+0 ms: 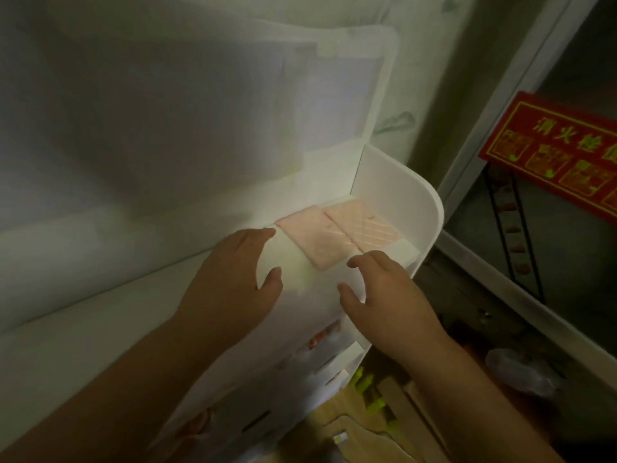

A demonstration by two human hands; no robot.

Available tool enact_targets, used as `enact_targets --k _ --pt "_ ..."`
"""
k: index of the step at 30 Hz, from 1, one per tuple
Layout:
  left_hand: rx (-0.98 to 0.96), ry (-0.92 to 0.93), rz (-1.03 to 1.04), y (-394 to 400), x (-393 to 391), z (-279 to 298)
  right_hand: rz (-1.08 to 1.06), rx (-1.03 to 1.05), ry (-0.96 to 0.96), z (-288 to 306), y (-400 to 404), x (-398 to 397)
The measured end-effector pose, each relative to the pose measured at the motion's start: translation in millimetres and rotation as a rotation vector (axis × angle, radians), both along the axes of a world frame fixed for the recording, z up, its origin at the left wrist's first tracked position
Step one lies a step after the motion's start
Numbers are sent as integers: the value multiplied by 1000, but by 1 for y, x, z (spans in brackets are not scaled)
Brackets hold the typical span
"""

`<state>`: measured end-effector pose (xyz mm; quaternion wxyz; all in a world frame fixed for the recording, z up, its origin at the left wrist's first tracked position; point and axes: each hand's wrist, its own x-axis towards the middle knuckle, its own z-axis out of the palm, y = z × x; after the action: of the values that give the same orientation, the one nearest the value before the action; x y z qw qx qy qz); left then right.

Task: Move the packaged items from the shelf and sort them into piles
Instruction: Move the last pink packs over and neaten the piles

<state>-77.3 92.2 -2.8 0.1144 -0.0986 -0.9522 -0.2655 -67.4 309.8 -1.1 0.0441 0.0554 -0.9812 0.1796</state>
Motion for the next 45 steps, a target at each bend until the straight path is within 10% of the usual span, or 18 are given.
enact_targets --k 15,33,45 --pt "-55 -62 196 71 -66 -8 40 121 -170 -59 81 -184" --pt "-98 -57 291 101 -66 -7 139 171 -379 -60 84 -200" --pt "-128 -98 305 104 -79 -13 52 -398 -322 -48 109 -196"
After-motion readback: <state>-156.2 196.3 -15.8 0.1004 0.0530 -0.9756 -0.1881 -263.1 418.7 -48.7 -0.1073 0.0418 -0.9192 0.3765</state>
